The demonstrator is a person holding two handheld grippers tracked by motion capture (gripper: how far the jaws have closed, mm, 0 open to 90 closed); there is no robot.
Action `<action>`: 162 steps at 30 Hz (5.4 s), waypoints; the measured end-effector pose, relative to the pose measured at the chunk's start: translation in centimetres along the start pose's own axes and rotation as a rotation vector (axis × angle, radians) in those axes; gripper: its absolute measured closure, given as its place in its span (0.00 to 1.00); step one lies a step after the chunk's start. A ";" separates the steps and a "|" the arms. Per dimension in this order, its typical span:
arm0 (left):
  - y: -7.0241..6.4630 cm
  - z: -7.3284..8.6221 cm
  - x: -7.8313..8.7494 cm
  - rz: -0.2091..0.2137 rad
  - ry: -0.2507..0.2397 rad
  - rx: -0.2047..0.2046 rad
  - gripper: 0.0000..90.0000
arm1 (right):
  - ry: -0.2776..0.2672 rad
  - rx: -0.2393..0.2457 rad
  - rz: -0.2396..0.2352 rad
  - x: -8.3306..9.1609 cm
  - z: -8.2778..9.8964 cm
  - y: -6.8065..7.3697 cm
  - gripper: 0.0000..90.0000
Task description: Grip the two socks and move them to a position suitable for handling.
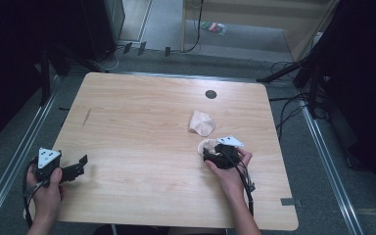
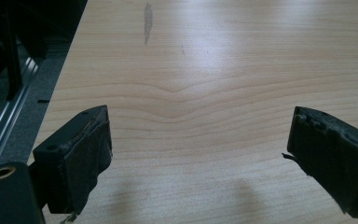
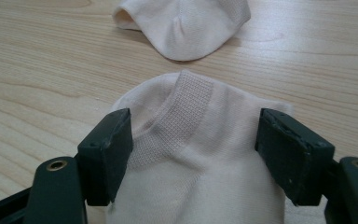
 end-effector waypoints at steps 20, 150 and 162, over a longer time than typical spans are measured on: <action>0.0 0.0 0.0 -0.002 0.006 -0.003 0.07 | -0.031 -0.074 -0.039 0.7 0.2 -1.7 0.92; -16.1 -4.0 0.3 0.522 0.051 -0.384 1.00 | 0.028 -0.186 -0.301 8.7 5.2 2.6 1.00; -18.7 -3.5 0.4 0.563 0.037 -0.419 0.98 | 0.083 -0.197 -0.308 7.4 6.1 3.7 1.00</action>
Point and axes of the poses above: each handheld gripper's, and its own axes: x roughly backward along the jaws, z roughly out of its underside, y roughly to its left, the point moved 3 cm from there along -x, roughly forward along the jaws, and after that the axes turned 13 degrees about -x, right-handed, at the moved point
